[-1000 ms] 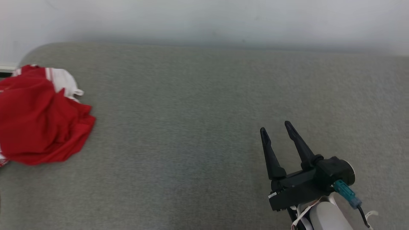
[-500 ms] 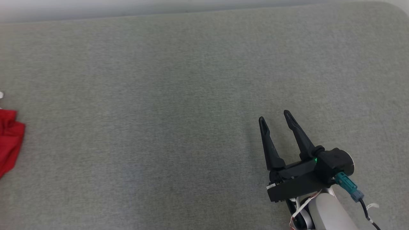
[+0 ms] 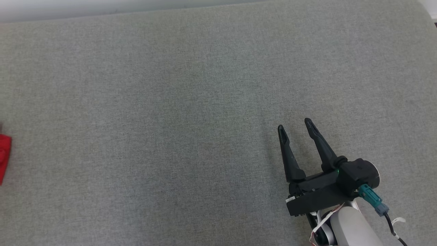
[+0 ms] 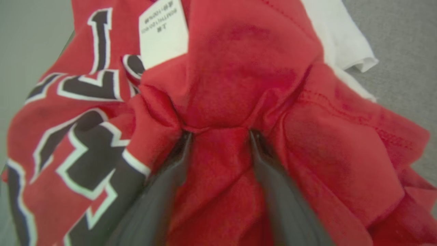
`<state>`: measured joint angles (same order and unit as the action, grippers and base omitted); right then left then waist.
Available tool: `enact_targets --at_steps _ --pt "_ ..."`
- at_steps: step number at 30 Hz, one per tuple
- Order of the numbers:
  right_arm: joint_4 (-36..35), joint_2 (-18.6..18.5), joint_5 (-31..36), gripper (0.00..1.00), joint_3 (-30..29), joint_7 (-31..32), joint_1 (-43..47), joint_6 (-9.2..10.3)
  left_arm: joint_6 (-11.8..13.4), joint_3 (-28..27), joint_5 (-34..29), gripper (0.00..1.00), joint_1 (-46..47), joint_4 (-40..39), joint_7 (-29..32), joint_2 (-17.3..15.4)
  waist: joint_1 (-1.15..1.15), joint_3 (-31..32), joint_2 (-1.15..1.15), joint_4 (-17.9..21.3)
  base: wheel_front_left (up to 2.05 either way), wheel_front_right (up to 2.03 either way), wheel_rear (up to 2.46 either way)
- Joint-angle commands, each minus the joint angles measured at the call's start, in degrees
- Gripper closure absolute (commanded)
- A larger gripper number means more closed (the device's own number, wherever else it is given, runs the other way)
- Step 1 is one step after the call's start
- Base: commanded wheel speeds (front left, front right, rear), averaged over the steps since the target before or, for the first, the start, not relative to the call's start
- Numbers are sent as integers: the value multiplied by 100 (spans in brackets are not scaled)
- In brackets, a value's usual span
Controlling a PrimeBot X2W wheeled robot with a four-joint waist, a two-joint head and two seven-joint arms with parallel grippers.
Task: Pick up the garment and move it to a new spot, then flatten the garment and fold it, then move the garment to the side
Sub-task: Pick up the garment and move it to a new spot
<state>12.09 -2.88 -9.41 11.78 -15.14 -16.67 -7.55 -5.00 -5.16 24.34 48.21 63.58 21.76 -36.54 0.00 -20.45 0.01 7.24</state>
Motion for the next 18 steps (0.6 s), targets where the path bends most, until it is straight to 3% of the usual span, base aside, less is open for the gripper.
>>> enact_targets --at_steps 1,5,9,18 --pt "21 -2 44 0 12 -8 -7 12 -6 35 12 100 -15 165 -46 42 0 41 -1 -38 0 0 0" --pt "40 0 39 0 12 -8 11 12 -85 51 56 100 113 236 -175 16 0 98 -1 -92 0 0 0" --pt "92 -1 72 0 -70 -9 93 12 -202 132 151 100 406 56 -681 16 0 253 -1 -270 0 0 0" --pt "190 -4 60 0 -136 -9 176 12 -237 814 166 100 1167 -1053 -1503 215 0 628 -1 -506 0 0 0"
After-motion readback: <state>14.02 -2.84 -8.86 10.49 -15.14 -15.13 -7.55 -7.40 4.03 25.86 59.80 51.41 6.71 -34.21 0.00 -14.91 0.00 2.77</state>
